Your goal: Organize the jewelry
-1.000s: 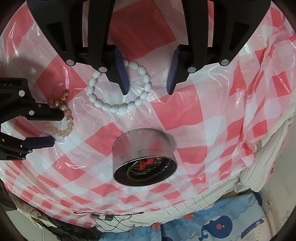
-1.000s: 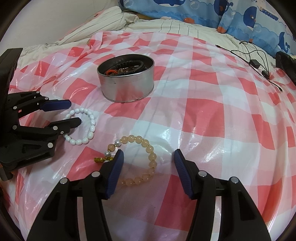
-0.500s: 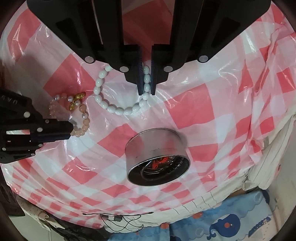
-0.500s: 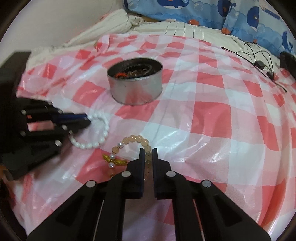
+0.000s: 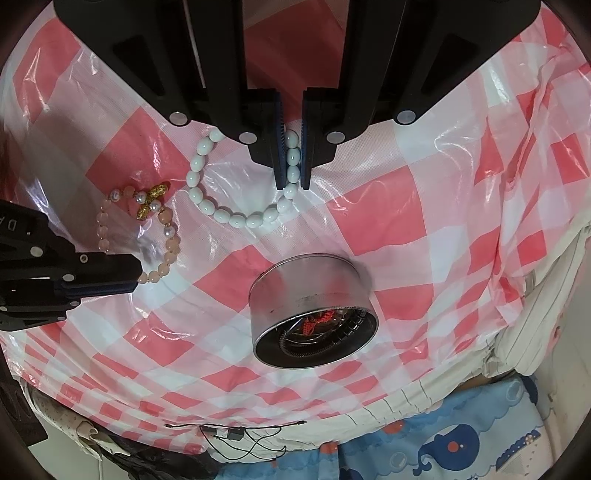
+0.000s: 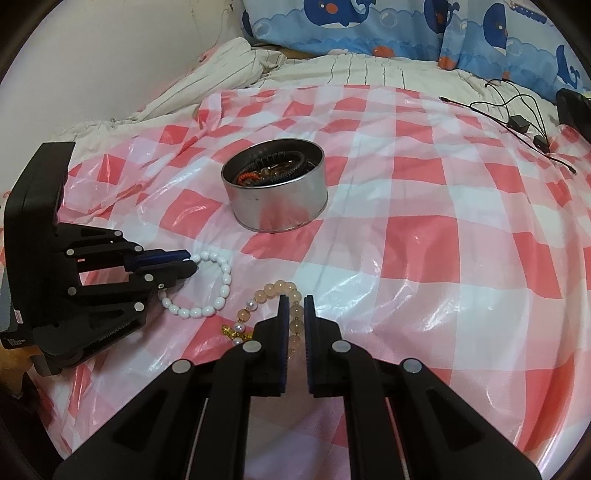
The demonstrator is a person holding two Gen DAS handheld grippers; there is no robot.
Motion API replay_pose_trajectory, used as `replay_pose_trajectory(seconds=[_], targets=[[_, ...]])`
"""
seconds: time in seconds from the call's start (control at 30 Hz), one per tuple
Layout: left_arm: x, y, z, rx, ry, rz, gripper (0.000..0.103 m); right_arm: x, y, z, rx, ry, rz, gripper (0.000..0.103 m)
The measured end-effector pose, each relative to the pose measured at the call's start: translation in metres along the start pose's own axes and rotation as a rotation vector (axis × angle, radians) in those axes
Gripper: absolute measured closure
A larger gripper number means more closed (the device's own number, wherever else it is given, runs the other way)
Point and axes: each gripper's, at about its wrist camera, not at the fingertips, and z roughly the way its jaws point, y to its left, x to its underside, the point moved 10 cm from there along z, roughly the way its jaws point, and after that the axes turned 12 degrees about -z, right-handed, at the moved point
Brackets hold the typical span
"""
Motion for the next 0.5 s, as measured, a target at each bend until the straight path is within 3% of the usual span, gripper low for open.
replay_pose_trajectory(seconds=[0.17,0.5], targets=[[0.0,0.0,0.0,0.004,-0.001,-0.003,0.096,-0.002,-0.001,-0.003,-0.004,-0.015,0.01,0.095],[-0.017,0.0,-0.025,0.115,-0.054,-0.082,0.096,-0.018,-0.004,-0.024,-0.025,-0.112,0.038,0.095]])
